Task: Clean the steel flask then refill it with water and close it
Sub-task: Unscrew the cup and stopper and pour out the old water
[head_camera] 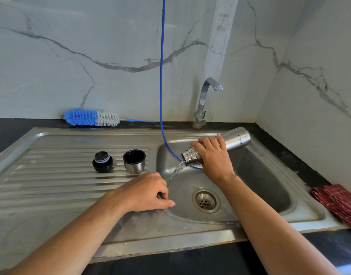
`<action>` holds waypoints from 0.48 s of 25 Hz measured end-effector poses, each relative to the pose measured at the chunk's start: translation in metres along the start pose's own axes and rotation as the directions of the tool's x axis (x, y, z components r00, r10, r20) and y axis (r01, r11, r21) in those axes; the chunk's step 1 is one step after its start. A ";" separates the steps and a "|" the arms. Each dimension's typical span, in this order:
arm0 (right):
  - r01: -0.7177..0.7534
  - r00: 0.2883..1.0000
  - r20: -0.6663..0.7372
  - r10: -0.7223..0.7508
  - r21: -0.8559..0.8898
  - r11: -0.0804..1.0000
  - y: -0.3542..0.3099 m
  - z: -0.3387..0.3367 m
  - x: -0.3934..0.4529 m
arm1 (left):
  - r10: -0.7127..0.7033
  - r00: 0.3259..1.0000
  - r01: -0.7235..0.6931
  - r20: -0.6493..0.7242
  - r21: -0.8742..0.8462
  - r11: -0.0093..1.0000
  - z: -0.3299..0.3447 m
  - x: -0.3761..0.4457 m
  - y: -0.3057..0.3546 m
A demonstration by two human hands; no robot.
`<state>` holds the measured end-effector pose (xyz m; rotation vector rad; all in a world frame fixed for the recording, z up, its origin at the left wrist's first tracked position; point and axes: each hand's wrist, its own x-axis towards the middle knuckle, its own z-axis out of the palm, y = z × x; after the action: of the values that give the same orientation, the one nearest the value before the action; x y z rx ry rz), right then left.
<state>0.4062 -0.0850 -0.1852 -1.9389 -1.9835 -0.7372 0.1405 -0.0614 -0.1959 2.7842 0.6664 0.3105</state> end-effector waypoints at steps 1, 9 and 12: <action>0.004 1.000 -0.004 -0.004 -0.006 1.000 0.000 0.000 0.000 | 0.001 1.000 -0.001 0.000 0.002 1.000 0.000 0.000 0.000; 0.042 0.998 -0.041 -0.043 -0.021 0.999 -0.005 0.001 0.000 | -0.002 1.000 0.002 0.004 0.007 1.000 -0.001 -0.001 0.001; 0.062 0.998 -0.021 -0.063 -0.042 0.997 -0.006 0.000 0.000 | -0.007 1.000 0.007 0.006 0.003 1.000 -0.001 0.000 0.002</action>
<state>0.4001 -0.0850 -0.1860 -1.8902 -2.0398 -0.8184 0.1408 -0.0632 -0.1943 2.7833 0.6759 0.2999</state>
